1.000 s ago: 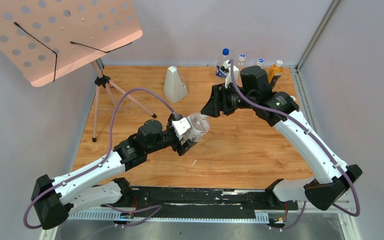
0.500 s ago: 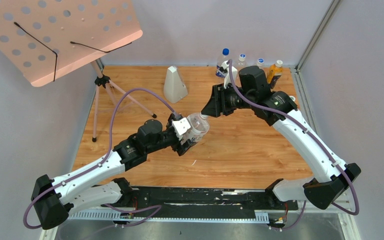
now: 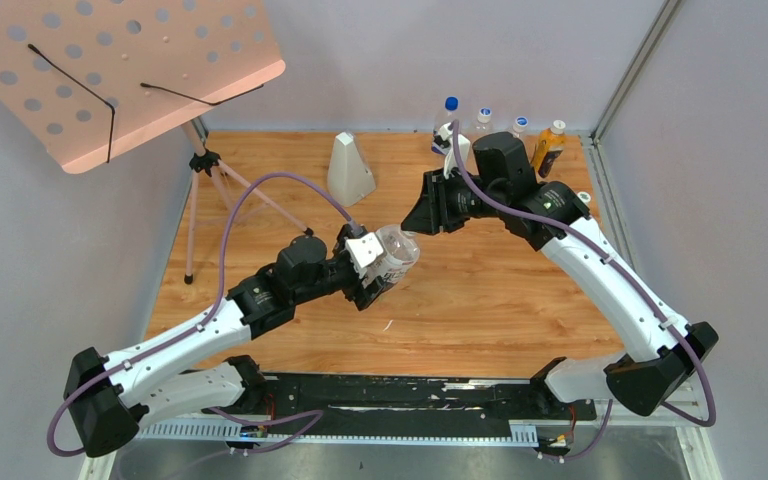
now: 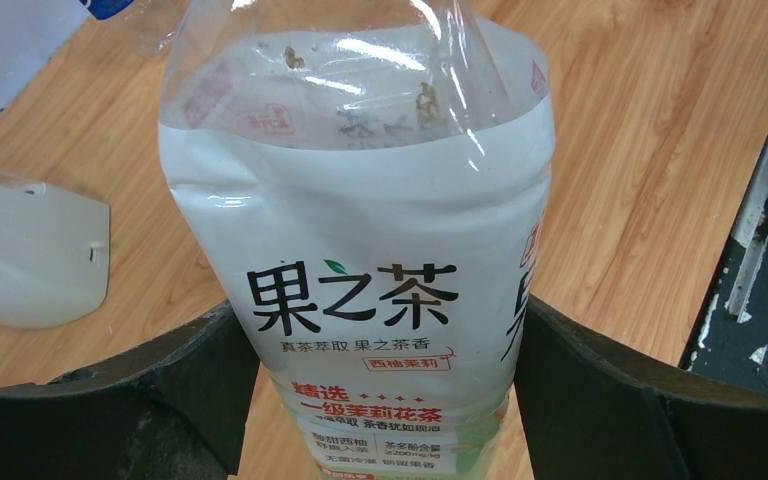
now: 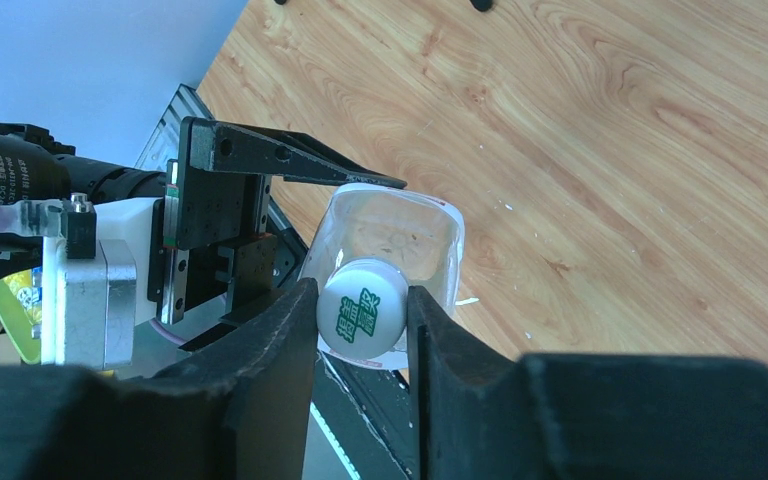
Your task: Screw on the bottle caps
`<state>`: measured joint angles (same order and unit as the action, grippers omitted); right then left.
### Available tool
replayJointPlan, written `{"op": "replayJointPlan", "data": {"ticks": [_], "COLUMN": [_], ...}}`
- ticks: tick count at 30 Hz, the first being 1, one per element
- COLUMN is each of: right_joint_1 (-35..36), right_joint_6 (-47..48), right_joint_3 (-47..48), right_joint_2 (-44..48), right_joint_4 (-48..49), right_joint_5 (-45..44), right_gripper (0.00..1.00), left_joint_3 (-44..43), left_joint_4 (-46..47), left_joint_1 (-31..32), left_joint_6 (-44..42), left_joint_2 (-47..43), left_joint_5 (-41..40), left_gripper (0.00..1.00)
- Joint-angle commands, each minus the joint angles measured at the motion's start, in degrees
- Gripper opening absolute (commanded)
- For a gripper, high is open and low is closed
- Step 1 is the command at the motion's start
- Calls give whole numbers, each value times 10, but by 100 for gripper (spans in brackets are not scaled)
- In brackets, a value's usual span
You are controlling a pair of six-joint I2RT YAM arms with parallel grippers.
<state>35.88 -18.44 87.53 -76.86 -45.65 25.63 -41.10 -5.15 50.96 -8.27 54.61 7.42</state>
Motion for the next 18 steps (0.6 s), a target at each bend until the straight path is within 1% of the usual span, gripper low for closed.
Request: {"op": "replayJointPlan", "data": {"ticks": [1,5,10,13,18], "right_joint_1": [4,3,-3,-7,-18], "right_joint_6": [6,27,52,66,82], "right_joint_3": [15,0,-23,-38,-52], "right_joint_2": [6,23,51,66,80], "right_joint_4": [14,31,64,85,110], "right_joint_5": [3,21,57,81,127], "right_gripper": [24,21,19,19,18], "left_joint_3": [-30,-13,23,42,41], "left_joint_4": [14,30,108,145,171], "left_joint_1": [-2,-5,-40,-54,-58], "left_joint_6": [-1,10,63,99,115], "left_joint_2": [-2,-13,-32,-37,-23], "left_joint_5": [16,47,134,167,214], "left_gripper": [7,6,5,5,5]}}
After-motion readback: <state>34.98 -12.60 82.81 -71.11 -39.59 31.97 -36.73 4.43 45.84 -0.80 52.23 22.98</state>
